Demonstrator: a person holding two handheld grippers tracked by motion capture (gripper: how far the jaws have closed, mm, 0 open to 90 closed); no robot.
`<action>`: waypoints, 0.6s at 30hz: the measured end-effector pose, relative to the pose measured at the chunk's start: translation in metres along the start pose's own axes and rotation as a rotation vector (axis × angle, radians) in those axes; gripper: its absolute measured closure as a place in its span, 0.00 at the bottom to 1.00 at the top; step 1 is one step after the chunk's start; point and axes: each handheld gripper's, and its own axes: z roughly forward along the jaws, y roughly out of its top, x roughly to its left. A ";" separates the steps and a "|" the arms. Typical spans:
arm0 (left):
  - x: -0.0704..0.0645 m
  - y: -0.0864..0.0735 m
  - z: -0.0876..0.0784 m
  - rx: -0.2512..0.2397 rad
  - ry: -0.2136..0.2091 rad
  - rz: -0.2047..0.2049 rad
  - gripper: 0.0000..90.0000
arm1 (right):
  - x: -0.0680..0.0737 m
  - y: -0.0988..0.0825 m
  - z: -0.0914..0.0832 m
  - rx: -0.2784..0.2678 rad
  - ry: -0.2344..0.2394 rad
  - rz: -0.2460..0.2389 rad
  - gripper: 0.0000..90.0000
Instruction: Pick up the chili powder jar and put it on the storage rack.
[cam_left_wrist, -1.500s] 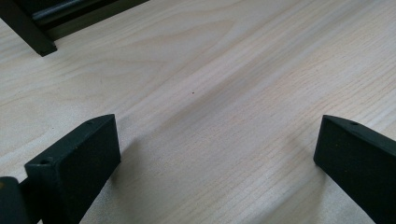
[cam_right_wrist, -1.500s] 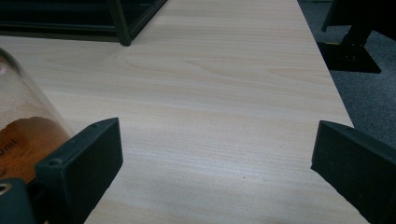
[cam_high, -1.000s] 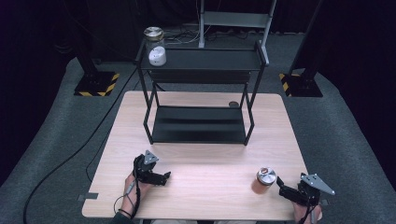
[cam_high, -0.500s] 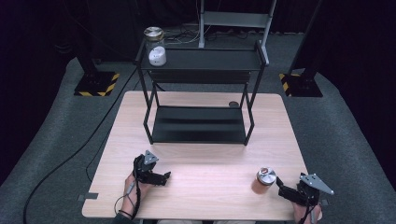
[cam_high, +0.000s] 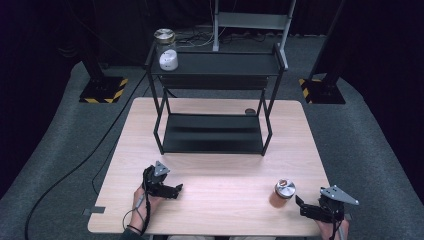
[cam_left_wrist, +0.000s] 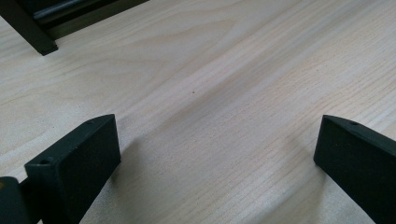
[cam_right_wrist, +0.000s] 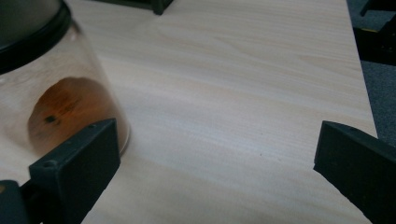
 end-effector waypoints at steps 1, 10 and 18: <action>0.000 0.000 0.000 0.000 0.000 0.000 0.00 | 0.000 0.003 -0.002 0.013 0.005 -0.012 0.00; 0.000 0.000 0.000 0.000 0.000 0.000 0.00 | 0.004 0.028 -0.015 0.076 0.117 -0.120 0.00; 0.000 0.000 0.000 0.000 0.003 -0.003 0.00 | 0.016 0.041 -0.005 0.087 0.175 -0.171 0.00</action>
